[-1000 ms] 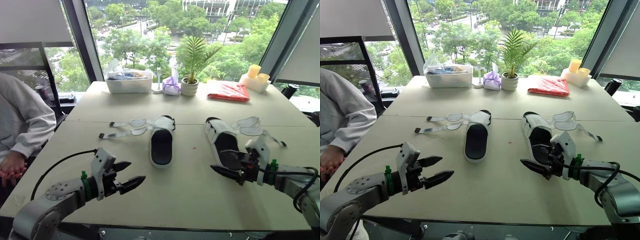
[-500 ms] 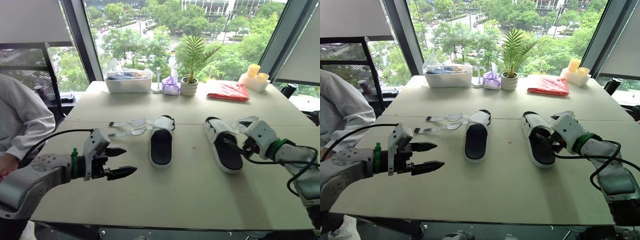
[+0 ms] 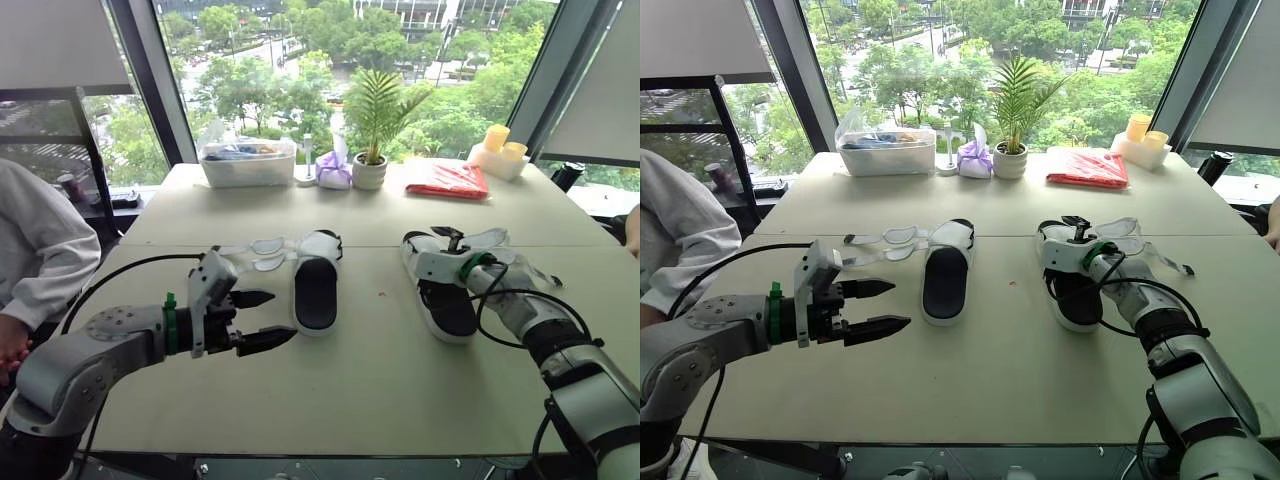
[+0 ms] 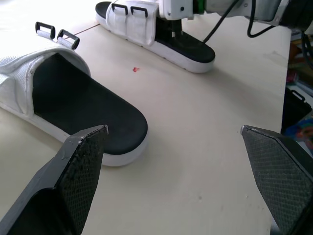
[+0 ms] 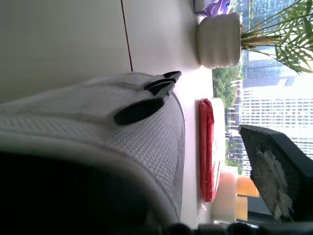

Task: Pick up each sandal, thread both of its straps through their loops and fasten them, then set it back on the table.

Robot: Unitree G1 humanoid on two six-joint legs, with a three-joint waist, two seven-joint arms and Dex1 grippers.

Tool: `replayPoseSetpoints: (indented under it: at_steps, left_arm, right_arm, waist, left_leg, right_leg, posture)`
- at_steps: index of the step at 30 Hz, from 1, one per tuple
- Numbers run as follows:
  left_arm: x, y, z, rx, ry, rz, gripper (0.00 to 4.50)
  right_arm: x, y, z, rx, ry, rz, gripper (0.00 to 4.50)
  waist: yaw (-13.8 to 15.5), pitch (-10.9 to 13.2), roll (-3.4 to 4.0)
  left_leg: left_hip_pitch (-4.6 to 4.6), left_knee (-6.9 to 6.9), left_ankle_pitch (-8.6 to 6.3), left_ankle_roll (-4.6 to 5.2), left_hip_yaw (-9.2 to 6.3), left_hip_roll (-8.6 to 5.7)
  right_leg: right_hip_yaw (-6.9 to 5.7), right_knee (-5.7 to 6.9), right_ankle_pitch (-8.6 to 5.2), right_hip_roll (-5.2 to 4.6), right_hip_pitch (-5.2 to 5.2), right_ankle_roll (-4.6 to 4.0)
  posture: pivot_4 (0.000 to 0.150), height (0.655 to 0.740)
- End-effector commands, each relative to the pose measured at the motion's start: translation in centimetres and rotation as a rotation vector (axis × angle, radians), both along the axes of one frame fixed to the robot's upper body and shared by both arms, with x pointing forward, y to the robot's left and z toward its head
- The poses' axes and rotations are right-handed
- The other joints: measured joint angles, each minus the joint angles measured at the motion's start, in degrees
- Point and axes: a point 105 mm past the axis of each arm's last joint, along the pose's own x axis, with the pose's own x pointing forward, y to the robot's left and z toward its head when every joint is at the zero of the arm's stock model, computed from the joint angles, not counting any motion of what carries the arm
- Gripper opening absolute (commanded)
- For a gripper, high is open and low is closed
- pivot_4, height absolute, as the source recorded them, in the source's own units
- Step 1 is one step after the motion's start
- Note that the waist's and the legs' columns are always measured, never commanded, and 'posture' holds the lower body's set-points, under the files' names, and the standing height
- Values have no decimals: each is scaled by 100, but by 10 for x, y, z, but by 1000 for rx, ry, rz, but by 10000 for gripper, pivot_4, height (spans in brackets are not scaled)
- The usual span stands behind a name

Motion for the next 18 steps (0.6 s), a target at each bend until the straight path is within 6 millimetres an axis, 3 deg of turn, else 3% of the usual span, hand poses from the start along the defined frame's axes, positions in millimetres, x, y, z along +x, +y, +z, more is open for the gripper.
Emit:
replayPoseSetpoints:
  at_steps: [1, 4, 6, 9, 13, 18]
  left_arm:
    - [-6, -5, 6, -12, -43, 1, 45000]
    - [-8, -5, 5, -23, -41, 14, 45000]
    - [-9, -5, 4, -24, -40, 17, 45000]
    - [-9, -2, 1, -23, -35, 27, 45000]
    - [-9, 0, -6, -25, -17, 32, 45000]
    - [-4, -3, -9, -36, -15, 21, 45000]
  right_arm:
    - [5, 0, 8, -15, -38, -1, 21021]
    - [6, 1, 8, -33, -41, 10, 6585]
    - [6, 0, 7, -42, -43, 14, 176]
    - [-1, 1, 20, -95, -97, 108, 176]
    - [-33, 16, 37, -245, -158, 447, 176]
    - [-81, 36, 26, -345, -99, 852, 176]
  waist:
    - [0, 0, 0]
    - [-15, 0, 0]
    - [-5, 0, 0]
    - [-2, 0, 2]
    - [14, 9, 16]
    - [-53, 10, 17]
  left_leg:
    - [0, 0, -1, -1, 0, 0]
    - [1, 0, -1, -3, 0, -1]
    - [4, 0, 1, -5, -1, -1]
    - [7, 0, 1, -8, -2, -1]
    - [5, -2, 0, -11, -2, -4]
    - [20, -31, 12, -30, 1, -3]
  right_leg:
    - [0, 0, 0, 0, 0, 0]
    - [1, 0, 1, 1, 2, 1]
    - [1, 6, 1, 2, 1, 1]
    - [1, 8, 1, 4, 4, 0]
    - [2, 7, 1, 4, -1, 0]
    - [10, 12, 0, 8, -6, -1]
  posture:
    - [1500, 7388]
    - [1500, 7388]
    - [1500, 7388]
    - [1500, 7388]
    - [1500, 7388]
    - [1500, 7388]
